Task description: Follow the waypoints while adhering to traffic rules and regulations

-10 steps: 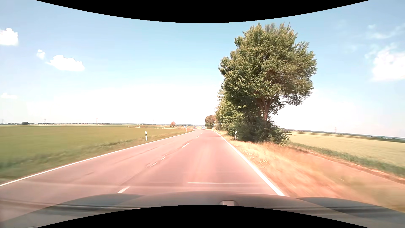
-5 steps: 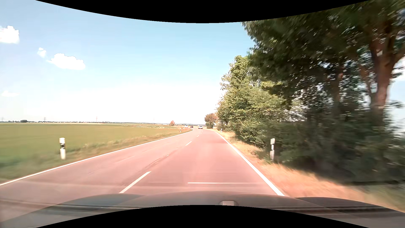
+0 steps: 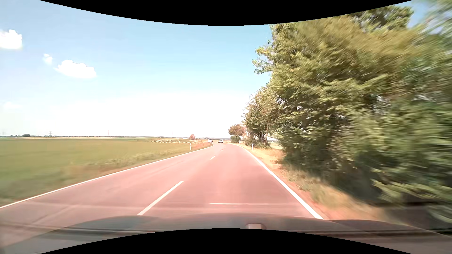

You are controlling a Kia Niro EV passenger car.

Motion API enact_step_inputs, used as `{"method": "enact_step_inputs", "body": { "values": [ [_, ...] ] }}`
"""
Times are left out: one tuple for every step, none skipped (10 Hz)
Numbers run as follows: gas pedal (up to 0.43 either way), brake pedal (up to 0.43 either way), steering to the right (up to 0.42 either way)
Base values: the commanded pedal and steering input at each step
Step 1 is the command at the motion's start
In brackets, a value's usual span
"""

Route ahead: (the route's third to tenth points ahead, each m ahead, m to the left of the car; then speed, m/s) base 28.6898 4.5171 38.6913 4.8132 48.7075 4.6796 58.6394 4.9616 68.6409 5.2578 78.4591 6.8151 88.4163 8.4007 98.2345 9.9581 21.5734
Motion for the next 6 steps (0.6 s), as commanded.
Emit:
{"method": "enact_step_inputs", "body": {
  "values": [
    [0.22, 0.0, -0.003],
    [0.22, 0.0, -0.002],
    [0.22, 0.0, -0.002],
    [0.22, 0.0, -0.002],
    [0.22, 0.0, -0.002],
    [0.22, 0.0, -0.002]
  ]
}}
